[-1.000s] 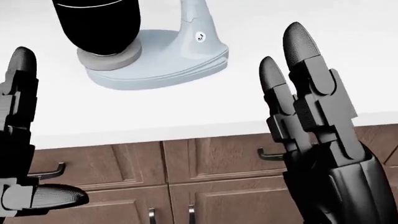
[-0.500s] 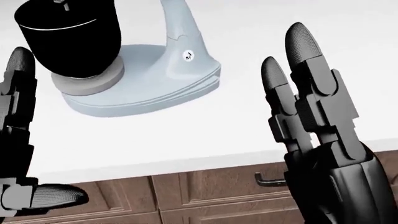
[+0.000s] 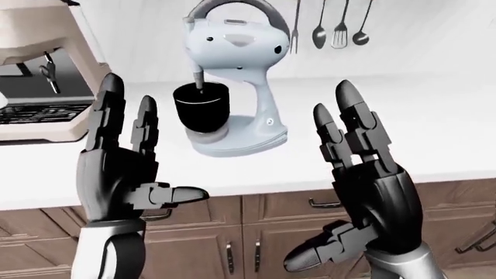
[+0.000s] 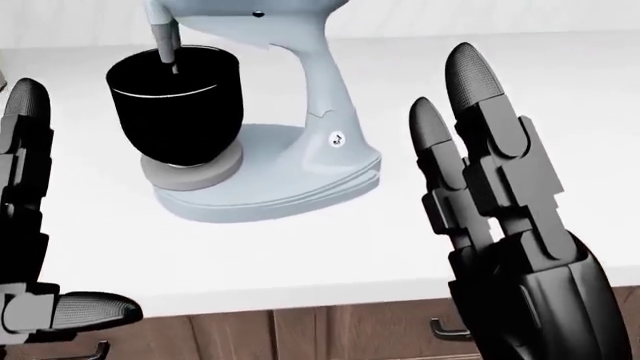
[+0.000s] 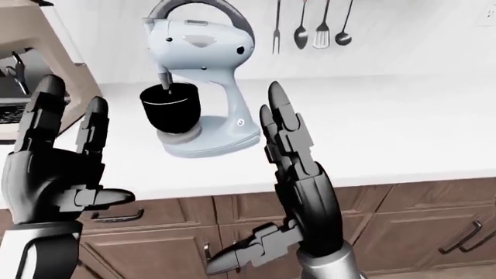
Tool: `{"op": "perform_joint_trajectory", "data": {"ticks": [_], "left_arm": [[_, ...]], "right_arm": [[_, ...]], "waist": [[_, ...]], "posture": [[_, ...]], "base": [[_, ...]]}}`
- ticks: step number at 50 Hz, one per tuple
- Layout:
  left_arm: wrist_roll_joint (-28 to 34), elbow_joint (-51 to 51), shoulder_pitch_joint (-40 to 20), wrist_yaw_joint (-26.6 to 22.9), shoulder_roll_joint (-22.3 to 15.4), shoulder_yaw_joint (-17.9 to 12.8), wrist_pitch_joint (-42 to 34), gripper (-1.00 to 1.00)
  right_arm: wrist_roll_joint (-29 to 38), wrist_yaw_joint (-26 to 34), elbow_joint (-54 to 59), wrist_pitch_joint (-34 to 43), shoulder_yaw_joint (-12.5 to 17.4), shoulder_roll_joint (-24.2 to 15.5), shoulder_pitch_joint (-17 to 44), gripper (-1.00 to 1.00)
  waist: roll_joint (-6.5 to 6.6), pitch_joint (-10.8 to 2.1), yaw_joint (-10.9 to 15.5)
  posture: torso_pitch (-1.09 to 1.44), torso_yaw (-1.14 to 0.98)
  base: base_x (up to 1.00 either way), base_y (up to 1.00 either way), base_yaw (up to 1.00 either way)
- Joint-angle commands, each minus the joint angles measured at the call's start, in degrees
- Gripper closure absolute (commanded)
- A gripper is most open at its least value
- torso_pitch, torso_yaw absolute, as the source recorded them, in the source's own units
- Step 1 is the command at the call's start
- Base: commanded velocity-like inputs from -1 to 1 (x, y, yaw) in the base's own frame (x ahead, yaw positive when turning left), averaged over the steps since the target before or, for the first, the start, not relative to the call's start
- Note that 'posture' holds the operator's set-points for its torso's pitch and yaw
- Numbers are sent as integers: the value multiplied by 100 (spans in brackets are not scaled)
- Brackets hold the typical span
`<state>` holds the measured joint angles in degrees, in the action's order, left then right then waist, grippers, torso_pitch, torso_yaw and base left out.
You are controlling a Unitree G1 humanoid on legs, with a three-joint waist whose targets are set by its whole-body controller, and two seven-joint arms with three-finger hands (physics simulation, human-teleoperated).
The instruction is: Open the stand mixer head.
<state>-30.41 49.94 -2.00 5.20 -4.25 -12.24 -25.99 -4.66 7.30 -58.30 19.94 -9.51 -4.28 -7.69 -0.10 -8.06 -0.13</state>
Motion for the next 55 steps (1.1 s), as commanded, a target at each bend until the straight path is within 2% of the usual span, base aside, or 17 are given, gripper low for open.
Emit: {"op": "perform_joint_trajectory", "data": {"ticks": [1,7,11,15,21,23,24,25,26,28,30,34,36,42,43,46,55], "left_arm": [[-19,171,-92,-37,-24,-8,140,-100],[-23,161,-109,-26,-32,-16,134,-100],[6,133,-136,-1,-33,-19,138,-100],[20,138,-132,36,-20,-12,223,-100],[8,128,-121,61,-20,-10,238,-100],[0,132,-127,67,-25,-23,234,-100],[-1,125,-137,78,-25,-24,232,-100],[5,117,-137,80,-24,-22,239,-100],[6,111,-139,77,-26,-21,243,-100],[1,109,-135,69,-30,-27,249,-100],[-15,95,-159,85,-39,-45,239,-100],[-4,84,-154,89,-38,-30,247,-100],[20,91,-142,81,-32,-8,254,-100],[25,76,-147,79,-30,-15,254,-100],[24,63,-154,79,-33,-26,257,-100],[49,52,-141,70,-23,-2,276,-100],[46,37,-138,58,-20,-13,283,-100]], "right_arm": [[-3,-1,-170,-140,19,10,70,-100],[17,37,-170,-146,6,22,53,-100],[33,71,-170,-143,1,37,44,-100],[79,114,-170,21,62,114,102,-100],[-398,-39,-170,502,176,85,303,-100],[-779,-220,-170,782,194,23,399,-100],[-1235,-442,-170,1104,242,-14,516,-100],[-2017,-894,-170,1441,376,-72,745,-100],[-2741,-1385,-170,1633,466,-306,1001,-100],[-3556,-2074,-170,1698,512,-680,1322,-100],[-4277,-2620,-170,1912,588,-731,1626,-100],[-4684,-2961,-170,2104,686,-696,1917,-100],[-4903,-3012,-138,2506,994,-356,2015,-100],[-4676,-2784,229,2743,1167,-1,2080,-100],[-4448,-2568,529,2597,1134,12,2028,-100],[-4275,-2402,827,2532,1184,81,2011,-100],[-3995,-2249,1115,2464,1163,184,2033,-100]], "waist": [[21,-81,2],[32,-437,19],[31,-615,36],[28,-676,49],[29,-673,66],[27,-668,70],[27,-666,73],[27,-666,75],[28,-669,74],[17,-670,62],[11,-661,66],[-1,-648,81],[-9,-649,90],[-19,-667,117],[-16,-672,119],[-9,-693,122],[5,-742,151]], "posture": [[-23,0],[-29,0],[-33,0],[-33,0],[-33,0],[-33,0],[-33,0],[-33,0],[-33,0],[-33,0],[-33,0],[-33,0],[-33,0],[-33,0],[-33,0],[-33,0],[-33,0]], "base": [[0,0,0],[0,0,0],[0,0,0],[0,0,0],[0,0,0],[0,0,0],[0,0,0],[0,0,0],[0,0,0],[0,0,0],[0,0,0],[0,0,0],[0,0,0],[0,0,0],[0,0,0],[0,0,0],[0,0,0]]}}
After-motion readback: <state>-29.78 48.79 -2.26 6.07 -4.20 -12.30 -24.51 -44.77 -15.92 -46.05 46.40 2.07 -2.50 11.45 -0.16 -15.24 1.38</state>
